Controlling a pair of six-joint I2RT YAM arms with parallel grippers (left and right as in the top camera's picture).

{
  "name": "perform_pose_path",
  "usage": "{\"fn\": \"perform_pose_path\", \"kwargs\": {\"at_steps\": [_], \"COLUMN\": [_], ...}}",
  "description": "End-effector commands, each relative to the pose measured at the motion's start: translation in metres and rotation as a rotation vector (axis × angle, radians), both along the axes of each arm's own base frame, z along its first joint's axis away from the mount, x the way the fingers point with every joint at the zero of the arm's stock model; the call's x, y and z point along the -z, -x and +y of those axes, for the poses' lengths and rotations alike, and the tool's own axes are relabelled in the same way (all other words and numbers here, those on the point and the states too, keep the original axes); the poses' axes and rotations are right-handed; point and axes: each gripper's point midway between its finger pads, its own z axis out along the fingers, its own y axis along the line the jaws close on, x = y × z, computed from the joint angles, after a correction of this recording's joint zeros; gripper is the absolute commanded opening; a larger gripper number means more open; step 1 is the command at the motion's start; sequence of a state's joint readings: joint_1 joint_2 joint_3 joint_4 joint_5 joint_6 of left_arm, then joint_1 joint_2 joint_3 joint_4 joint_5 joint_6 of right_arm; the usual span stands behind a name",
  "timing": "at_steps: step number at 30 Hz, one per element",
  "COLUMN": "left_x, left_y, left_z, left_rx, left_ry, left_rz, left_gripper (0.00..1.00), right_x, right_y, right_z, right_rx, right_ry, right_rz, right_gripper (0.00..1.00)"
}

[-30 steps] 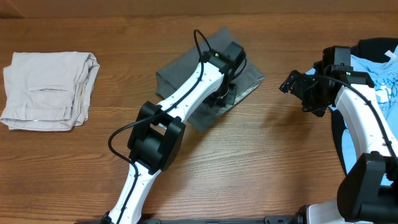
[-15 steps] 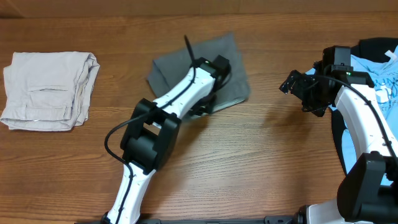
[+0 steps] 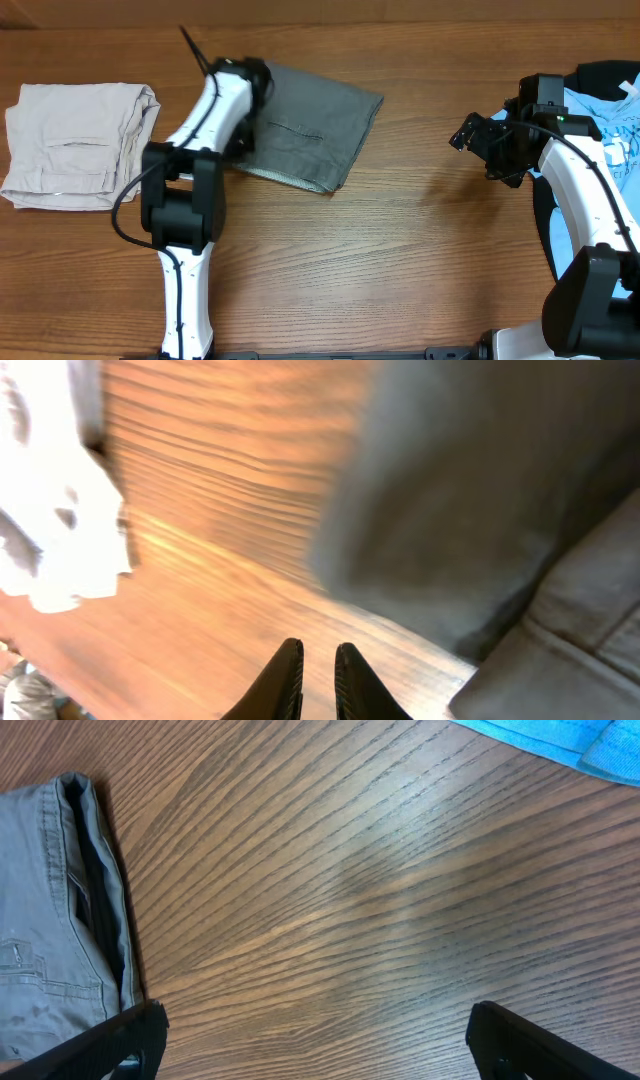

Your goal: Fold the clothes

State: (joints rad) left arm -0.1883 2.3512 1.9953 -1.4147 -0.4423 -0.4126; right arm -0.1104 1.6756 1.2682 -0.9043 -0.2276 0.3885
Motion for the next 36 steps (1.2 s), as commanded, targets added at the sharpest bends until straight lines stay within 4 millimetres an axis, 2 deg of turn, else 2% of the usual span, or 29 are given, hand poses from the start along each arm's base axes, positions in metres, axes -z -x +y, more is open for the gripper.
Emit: {"fn": "perform_pose_path", "kwargs": {"at_steps": [1, 2, 5, 6, 7, 9, 13, 19, 22, 25, 26, 29, 33, 35, 36], "left_x": [-0.045, -0.051, -0.074, -0.080, -0.080, -0.079, -0.072, -0.054, -0.039, -0.015, -0.002, 0.016, 0.031, 0.036, 0.036], "left_y": [-0.026, -0.027, -0.028, -0.026, -0.023, -0.015, -0.002, 0.016, 0.026, 0.039, 0.044, 0.051, 0.051, 0.049, 0.048], "left_z": [-0.019, -0.025, -0.063, -0.092, -0.109, -0.142, -0.189, -0.243, -0.261, -0.270, -0.267, -0.255, -0.219, -0.187, -0.180], "left_rx": [0.005, 0.005, 0.018, 0.055, 0.089, 0.156, 0.254, 0.371, 0.410, 0.435, 0.434, 0.426, 0.405, 0.375, 0.369], "left_ry": [0.073, 0.105, 0.270, 0.374, 0.424, 0.497, 0.526, 0.541, 0.544, 0.533, 0.519, 0.476, 0.343, 0.254, 0.239], "left_rz": [-0.119, -0.130, -0.157, -0.151, -0.139, -0.113, -0.093, -0.084, -0.073, -0.039, -0.018, 0.014, 0.032, 0.052, 0.057], "left_gripper": [0.17, 0.18, 0.19, 0.19, 0.18, 0.17, 0.13, 0.14, 0.14, 0.14, 0.13, 0.12, 0.09, 0.08, 0.08], "right_x": [-0.004, -0.004, -0.004, -0.004, -0.004, -0.004, -0.004, -0.004, -0.004, -0.004, -0.004, -0.004, -0.004, -0.004, -0.004], "right_y": [-0.003, -0.003, -0.003, -0.003, -0.003, -0.003, -0.003, -0.003, -0.003, -0.003, -0.003, -0.003, -0.003, -0.003, -0.003], "right_z": [-0.002, -0.002, -0.002, -0.002, -0.002, -0.002, -0.002, -0.002, -0.002, -0.002, -0.002, -0.002, -0.002, -0.002, -0.002], "right_rx": [0.000, 0.000, 0.000, 0.000, 0.000, 0.000, 0.000, 0.000, 0.000, 0.000, 0.000, 0.000, 0.000, 0.000, 0.000], "right_ry": [0.012, 0.012, 0.012, 0.012, 0.012, 0.012, 0.012, 0.012, 0.012, 0.012, 0.012, 0.012, 0.012, 0.012, 0.012], "right_rz": [-0.016, -0.016, -0.016, -0.016, -0.016, -0.016, -0.016, -0.016, -0.016, -0.016, -0.016, -0.016, -0.016, -0.016, -0.016], "right_gripper": [1.00, 1.00, 1.00, 1.00, 1.00, 1.00, 1.00, 1.00, 1.00, 1.00, 1.00, 1.00, 1.00, 1.00, 1.00]}}
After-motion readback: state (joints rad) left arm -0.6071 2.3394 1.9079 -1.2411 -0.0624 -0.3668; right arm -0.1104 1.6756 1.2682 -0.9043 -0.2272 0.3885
